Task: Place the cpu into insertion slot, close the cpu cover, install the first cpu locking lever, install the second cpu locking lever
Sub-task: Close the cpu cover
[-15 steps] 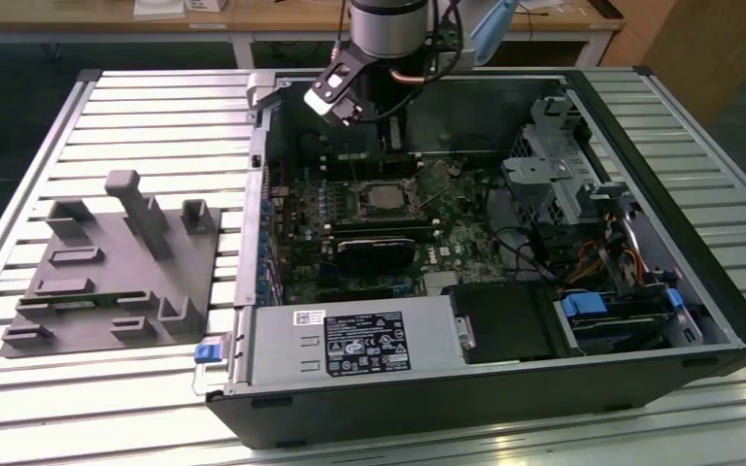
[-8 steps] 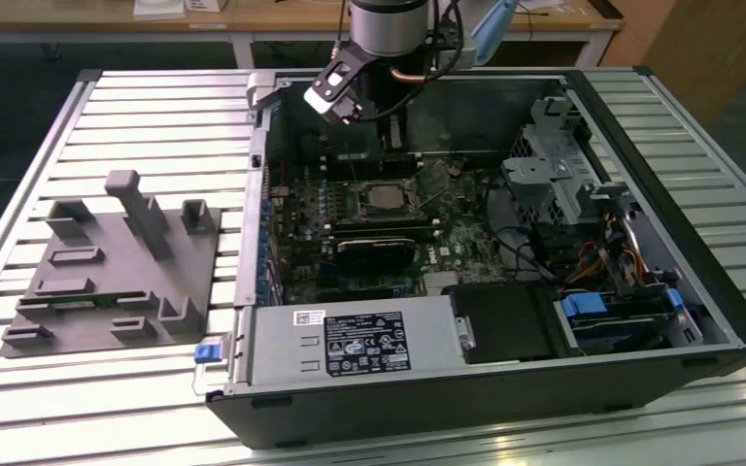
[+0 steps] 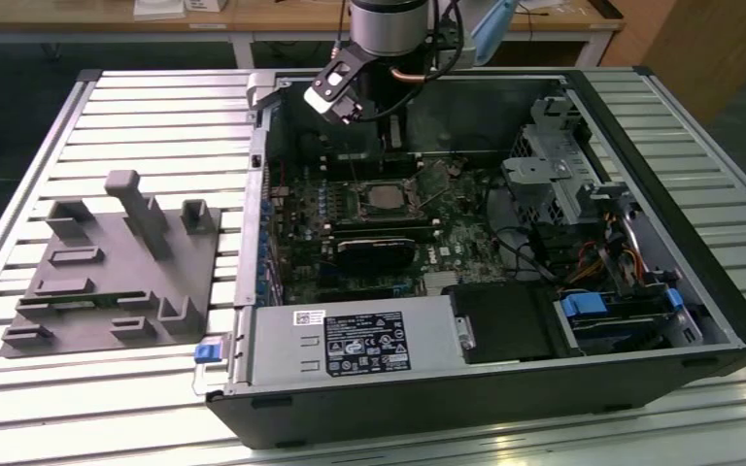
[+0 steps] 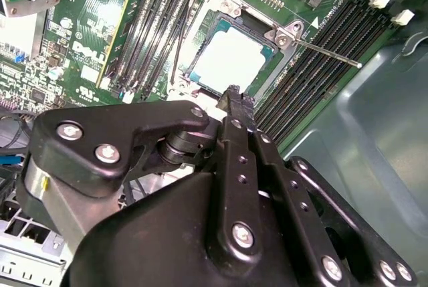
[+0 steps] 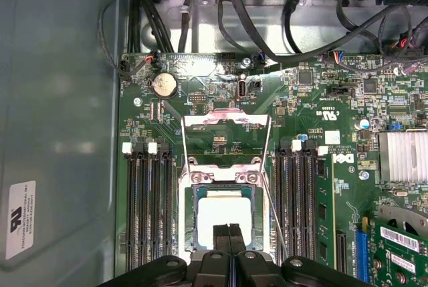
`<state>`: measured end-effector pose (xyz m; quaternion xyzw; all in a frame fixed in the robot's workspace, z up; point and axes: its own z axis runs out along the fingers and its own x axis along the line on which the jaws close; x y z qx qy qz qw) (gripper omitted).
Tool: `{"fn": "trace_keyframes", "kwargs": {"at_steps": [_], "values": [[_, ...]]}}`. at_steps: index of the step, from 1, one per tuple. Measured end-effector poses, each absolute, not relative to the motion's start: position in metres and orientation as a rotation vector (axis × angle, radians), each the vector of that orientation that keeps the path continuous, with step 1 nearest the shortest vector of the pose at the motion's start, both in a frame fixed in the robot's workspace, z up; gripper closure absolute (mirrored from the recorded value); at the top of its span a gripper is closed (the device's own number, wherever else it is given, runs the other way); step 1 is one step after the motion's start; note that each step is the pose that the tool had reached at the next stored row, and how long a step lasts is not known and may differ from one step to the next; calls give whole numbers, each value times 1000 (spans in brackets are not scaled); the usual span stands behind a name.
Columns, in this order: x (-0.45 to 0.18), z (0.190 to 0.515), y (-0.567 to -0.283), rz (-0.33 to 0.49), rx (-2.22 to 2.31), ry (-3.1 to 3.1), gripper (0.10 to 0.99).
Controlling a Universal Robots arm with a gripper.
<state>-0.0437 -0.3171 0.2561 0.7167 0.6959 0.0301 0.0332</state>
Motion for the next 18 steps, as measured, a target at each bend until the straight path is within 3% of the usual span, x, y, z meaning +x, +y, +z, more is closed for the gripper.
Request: {"fn": "trace_keyframes", "kwargs": {"at_steps": [18], "values": [[-10,256,-317,91,2206,2142,980]]}}
